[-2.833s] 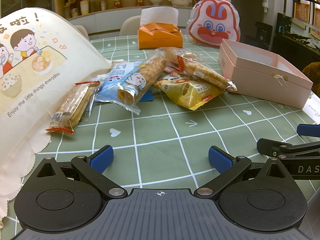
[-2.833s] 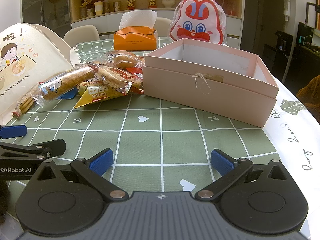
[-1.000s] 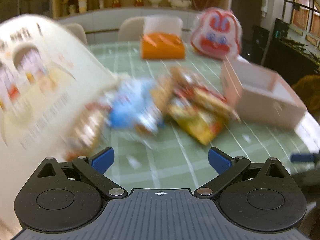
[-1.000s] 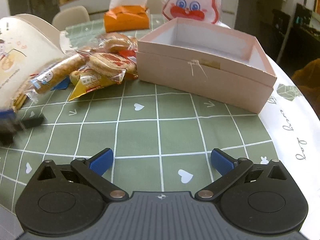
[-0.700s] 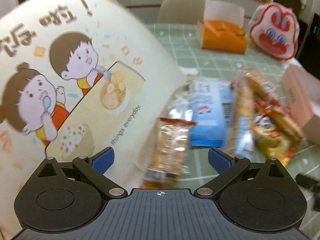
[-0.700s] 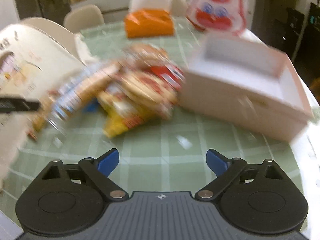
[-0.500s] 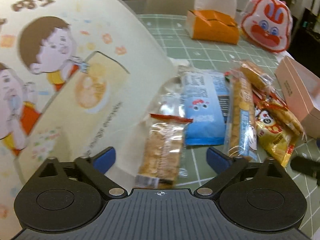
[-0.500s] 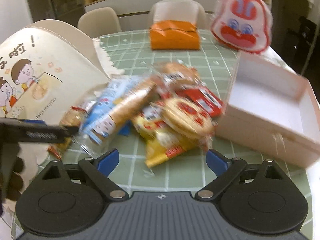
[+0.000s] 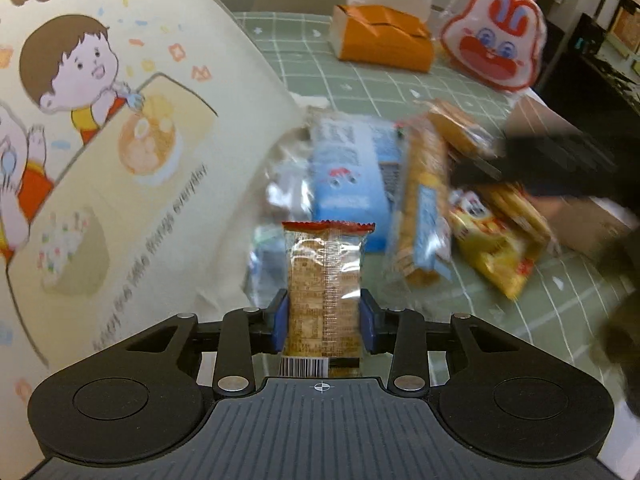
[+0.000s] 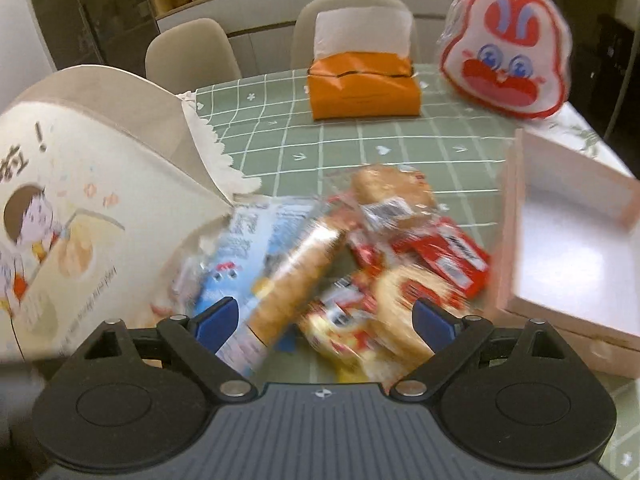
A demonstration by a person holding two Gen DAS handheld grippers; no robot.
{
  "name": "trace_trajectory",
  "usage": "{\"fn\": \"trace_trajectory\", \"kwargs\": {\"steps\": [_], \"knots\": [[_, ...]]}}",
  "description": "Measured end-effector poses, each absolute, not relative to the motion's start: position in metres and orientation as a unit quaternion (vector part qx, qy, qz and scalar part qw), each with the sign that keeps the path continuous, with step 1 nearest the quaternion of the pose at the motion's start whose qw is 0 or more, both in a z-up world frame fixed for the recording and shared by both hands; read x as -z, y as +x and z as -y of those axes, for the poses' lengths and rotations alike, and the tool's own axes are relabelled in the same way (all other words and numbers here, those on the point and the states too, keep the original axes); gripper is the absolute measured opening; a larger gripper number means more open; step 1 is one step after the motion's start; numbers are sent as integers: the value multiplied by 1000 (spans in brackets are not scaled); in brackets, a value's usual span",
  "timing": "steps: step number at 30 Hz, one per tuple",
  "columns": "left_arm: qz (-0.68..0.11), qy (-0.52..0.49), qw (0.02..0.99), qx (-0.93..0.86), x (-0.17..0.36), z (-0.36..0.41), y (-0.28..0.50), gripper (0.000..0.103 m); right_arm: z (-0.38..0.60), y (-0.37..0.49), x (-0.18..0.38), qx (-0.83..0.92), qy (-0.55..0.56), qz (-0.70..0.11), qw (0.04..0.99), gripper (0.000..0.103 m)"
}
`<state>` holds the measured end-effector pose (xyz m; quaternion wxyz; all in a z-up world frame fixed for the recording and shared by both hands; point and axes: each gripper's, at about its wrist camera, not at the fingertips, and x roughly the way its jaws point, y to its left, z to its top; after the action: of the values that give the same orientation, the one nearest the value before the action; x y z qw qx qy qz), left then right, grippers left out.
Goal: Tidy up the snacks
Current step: 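Grasp the clear-wrapped wafer bar with the left gripper while the right tool approaches the snacks, then grasp the yellow panda-print snack bag with the right gripper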
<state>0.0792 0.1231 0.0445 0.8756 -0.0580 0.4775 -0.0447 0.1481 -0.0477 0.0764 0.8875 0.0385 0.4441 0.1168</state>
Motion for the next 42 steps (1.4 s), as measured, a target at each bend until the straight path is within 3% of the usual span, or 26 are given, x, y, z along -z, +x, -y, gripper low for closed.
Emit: {"fn": "trace_trajectory", "kwargs": {"steps": [4, 5, 6, 7, 10, 21, 23, 25, 39, 41, 42], "knots": [[-499, -66, 861, 66, -40, -124, 66, 40, 22, 177, -65, -85, 51, -471, 876, 78], [-501, -65, 859, 77, -38, -124, 65, 40, 15, 180, -63, -73, 42, -469, 879, 58], [-502, -61, 858, 87, -38, -125, 65, 40, 8, 182, -61, -74, 34, -478, 874, 46], [-502, -61, 858, 91, -38, -126, 64, 40, 4, 183, -58, -78, 34, -494, 865, 39], [-502, -62, 856, 107, -41, -132, 60, 40, 0, 170, -52, -82, 51, -517, 851, 29], [-511, -58, 843, 159, -44, -104, 54, 40, 71, 81, -71, -84, 54, -555, 826, 24], [-504, -30, 852, 139, -44, -90, 49, 40, 83, 67, -74, -100, 45, -542, 833, 27], [-518, -45, 843, 134, -42, -85, 44, 40, 95, 57, -71, -93, 52, -542, 834, 38], [-520, -61, 848, 88, -45, -87, 28, 40, 114, 33, -63, -122, 18, -535, 836, 41], [-520, -68, 848, 80, -45, -89, 28, 40, 117, 36, -64, -118, 22, -529, 840, 44], [-520, -70, 848, 76, -45, -90, 27, 40, 118, 38, -66, -114, 23, -522, 845, 52]]}}
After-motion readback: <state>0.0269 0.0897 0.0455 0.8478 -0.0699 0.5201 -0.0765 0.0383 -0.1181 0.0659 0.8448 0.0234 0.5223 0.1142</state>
